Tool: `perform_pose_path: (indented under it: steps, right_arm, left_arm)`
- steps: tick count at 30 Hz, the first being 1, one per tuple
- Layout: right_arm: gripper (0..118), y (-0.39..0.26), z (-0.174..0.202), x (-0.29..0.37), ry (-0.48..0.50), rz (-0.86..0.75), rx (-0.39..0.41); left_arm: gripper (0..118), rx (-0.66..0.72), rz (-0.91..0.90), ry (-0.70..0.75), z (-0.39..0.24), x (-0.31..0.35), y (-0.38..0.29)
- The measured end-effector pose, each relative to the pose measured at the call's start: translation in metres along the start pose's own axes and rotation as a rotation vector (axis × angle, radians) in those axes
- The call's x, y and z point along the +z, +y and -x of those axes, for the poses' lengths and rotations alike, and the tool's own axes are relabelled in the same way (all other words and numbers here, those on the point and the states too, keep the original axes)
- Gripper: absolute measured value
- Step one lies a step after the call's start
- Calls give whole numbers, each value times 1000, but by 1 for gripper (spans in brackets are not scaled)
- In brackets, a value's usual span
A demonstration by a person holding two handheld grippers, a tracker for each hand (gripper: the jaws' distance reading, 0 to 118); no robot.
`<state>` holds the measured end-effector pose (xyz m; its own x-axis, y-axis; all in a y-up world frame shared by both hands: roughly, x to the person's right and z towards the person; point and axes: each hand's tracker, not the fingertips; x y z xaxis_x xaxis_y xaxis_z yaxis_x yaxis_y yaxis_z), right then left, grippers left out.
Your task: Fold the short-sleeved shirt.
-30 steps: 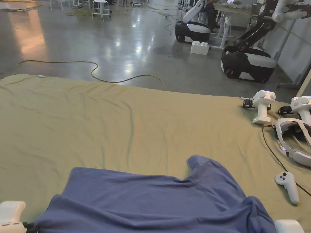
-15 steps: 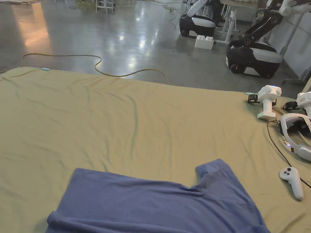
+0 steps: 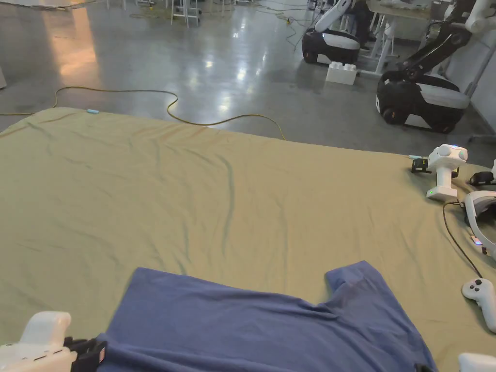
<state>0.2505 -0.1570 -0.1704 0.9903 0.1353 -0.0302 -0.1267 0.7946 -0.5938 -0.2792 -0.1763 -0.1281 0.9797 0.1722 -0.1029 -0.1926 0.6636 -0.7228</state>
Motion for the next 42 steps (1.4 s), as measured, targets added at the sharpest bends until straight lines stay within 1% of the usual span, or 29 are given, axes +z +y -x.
perform_pose_path:
  steps: [1, 2, 6, 10, 13, 15, 16, 17, 18, 19, 20, 21, 23, 24, 26, 27, 29, 32, 34, 35, 41, 42]
  right_arm:
    - [64, 10, 6, 3, -4, -55, -6]
    - [64, 21, 15, 7, -4, -112, -17]
    - [64, 58, 43, 20, 16, -304, -74]
    - [64, 80, 68, 30, 20, -444, -65]
    - [64, 90, 80, 39, 10, -532, -55]
    - [61, 94, 87, 41, 2, -580, -55]
    - [54, 96, 89, 43, -2, -593, -60]
    - [39, 98, 91, 44, -2, -612, -64]
    - [18, 100, 93, 42, -10, -623, -66]
    - [7, 102, 96, 42, -47, -635, -68]
    - [5, 104, 98, 41, -45, -631, -66]
    - [1, 104, 97, 41, -21, -639, -67]
    - [0, 106, 101, 38, -10, -640, -65]
    - [0, 107, 103, 37, -11, -636, -57]
    - [0, 106, 106, 33, -5, -636, -51]
    - [0, 106, 107, 32, -9, -628, -51]
    - [0, 105, 106, 29, 31, -611, -64]
    - [0, 105, 105, 23, 43, -589, -78]
    - [0, 106, 105, 18, 66, -576, -84]
    - [0, 107, 105, 15, 57, -562, -79]
    - [0, 108, 104, -7, 60, -512, -51]
    - [0, 107, 103, -10, 75, -510, -54]
  left_arm:
    - [47, -28, -47, 4, -10, 1, 8]
    - [48, -53, -90, 9, -20, 3, 15]
    - [48, -118, -262, 2, -60, 10, 45]
    - [48, -150, -433, -10, -88, 17, 68]
    - [47, -141, -544, -19, -104, 26, 78]
    - [45, -138, -601, -20, -114, 30, 83]
    - [41, -142, -625, -20, -117, 32, 85]
    - [34, -144, -632, -8, -120, 34, 87]
    - [21, -146, -644, 3, -122, 35, 89]
    - [11, -148, -653, 18, -127, 34, 91]
    - [9, -146, -654, 27, -129, 35, 92]
    - [4, -147, -653, 21, -129, 35, 93]
    - [1, -159, -654, 25, -131, 33, 94]
    - [0, -170, -654, 52, -133, 32, 94]
    - [0, -179, -649, 55, -130, 31, 92]
    - [0, -170, -637, 89, -129, 27, 93]
    - [0, -144, -611, 109, -119, 22, 93]
    - [0, -93, -561, 132, -96, 9, 93]
    - [0, -84, -494, 164, -76, -6, 95]
    - [0, -84, -459, 181, -66, -17, 99]
    - [0, -22, -99, 158, -2, -97, 119]
    - [0, -5, -50, 149, 7, -109, 122]
